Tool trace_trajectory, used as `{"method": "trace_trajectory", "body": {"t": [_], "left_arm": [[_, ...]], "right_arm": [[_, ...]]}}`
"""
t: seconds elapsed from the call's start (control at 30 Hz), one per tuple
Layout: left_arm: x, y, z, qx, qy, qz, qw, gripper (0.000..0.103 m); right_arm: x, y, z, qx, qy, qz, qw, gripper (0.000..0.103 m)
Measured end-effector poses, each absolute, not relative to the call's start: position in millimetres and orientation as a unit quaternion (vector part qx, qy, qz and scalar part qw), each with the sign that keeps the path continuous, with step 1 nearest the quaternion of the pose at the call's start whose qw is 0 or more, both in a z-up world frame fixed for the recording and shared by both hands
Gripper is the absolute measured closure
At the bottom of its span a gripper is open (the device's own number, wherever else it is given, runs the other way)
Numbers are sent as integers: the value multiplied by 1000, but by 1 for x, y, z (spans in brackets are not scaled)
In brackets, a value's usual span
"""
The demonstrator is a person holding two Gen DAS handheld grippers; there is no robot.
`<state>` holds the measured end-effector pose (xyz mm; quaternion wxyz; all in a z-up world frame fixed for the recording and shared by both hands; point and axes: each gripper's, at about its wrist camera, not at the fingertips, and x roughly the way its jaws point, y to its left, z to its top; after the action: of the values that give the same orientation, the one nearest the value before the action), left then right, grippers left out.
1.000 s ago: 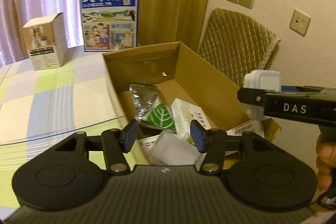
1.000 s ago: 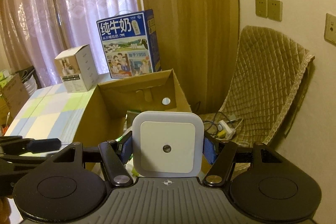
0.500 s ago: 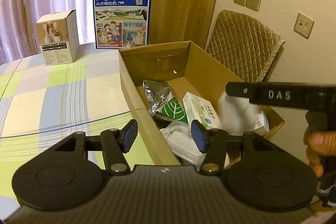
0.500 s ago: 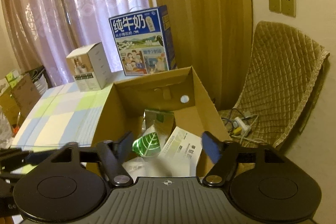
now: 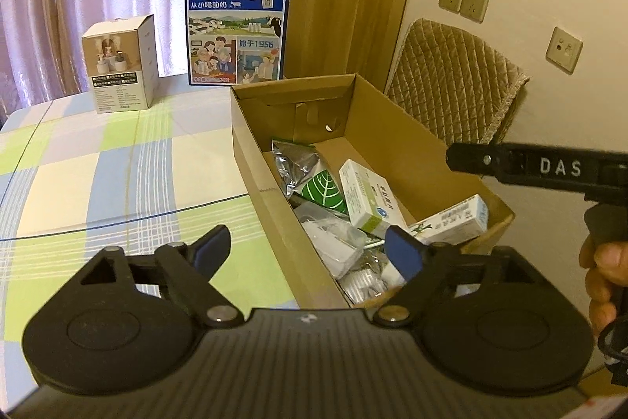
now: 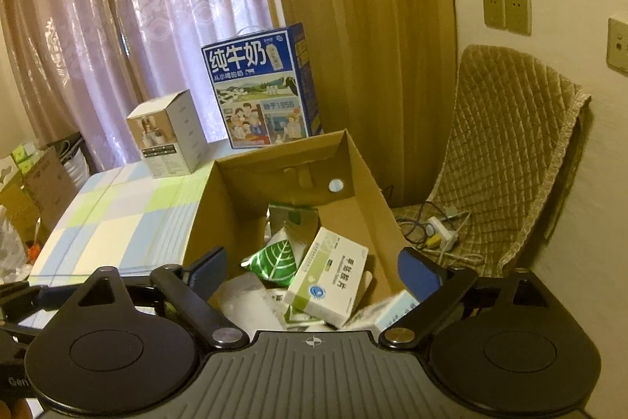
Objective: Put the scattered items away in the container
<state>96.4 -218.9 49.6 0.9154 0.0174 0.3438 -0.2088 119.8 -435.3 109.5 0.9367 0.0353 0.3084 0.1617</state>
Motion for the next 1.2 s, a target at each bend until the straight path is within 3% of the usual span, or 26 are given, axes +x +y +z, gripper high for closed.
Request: {"method": "trace_trajectory", "body": {"t": [0.2,1.2], "left_arm": [[70,-216,64,13,344,-196,918,1],[-29,-223,114,-17,340,-175,924,1]], "right_arm": [[94,-443,122,18,318,172,932,2],[-21,-483,161,-18,341,182,922,2]]}}
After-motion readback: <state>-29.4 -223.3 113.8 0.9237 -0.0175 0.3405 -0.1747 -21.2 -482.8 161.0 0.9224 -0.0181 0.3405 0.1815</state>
